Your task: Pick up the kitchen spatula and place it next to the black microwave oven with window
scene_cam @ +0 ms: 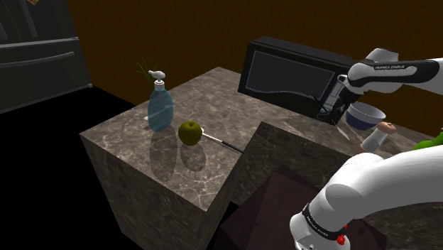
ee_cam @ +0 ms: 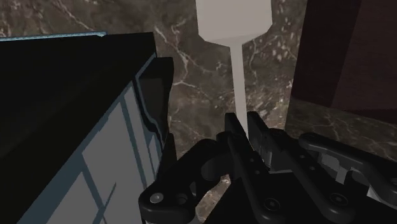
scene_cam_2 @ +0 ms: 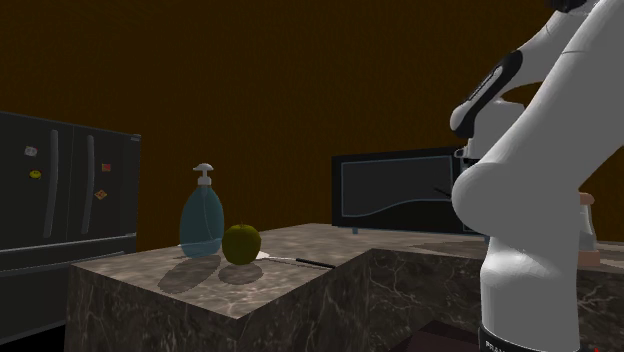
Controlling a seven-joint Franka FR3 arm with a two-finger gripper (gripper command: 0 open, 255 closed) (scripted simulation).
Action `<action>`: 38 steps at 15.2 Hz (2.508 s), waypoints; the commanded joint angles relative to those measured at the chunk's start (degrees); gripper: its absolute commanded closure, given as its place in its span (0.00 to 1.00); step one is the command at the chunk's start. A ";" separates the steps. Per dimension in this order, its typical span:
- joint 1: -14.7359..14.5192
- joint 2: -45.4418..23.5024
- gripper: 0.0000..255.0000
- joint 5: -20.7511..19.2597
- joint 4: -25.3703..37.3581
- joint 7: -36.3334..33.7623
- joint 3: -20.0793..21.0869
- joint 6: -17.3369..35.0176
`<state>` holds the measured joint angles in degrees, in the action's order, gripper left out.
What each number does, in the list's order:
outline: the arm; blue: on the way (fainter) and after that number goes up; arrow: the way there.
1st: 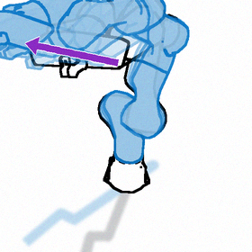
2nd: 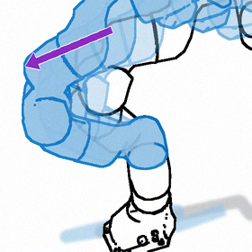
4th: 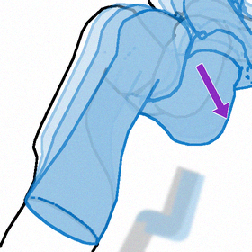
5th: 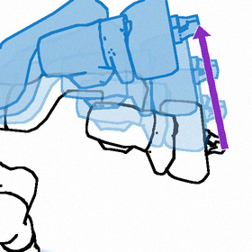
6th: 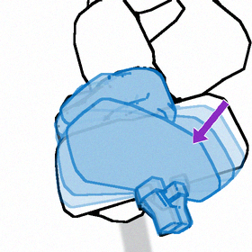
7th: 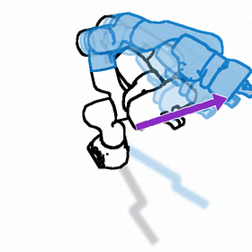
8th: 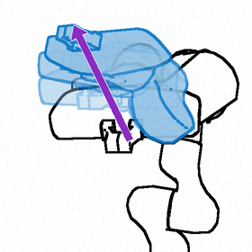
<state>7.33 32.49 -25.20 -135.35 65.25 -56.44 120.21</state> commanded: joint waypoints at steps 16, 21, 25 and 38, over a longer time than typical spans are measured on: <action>-4.81 -8.18 1.00 1.05 -6.52 2.73 -10.11 9.28; -4.81 -8.18 1.00 1.06 -6.52 2.73 -10.11 9.28; -4.81 -8.18 0.00 1.06 -6.52 2.73 -10.11 9.28; -0.75 -3.26 0.00 0.26 -2.80 1.46 -3.57 0.49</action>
<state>6.57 29.21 -24.94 -138.14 66.72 -60.02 120.71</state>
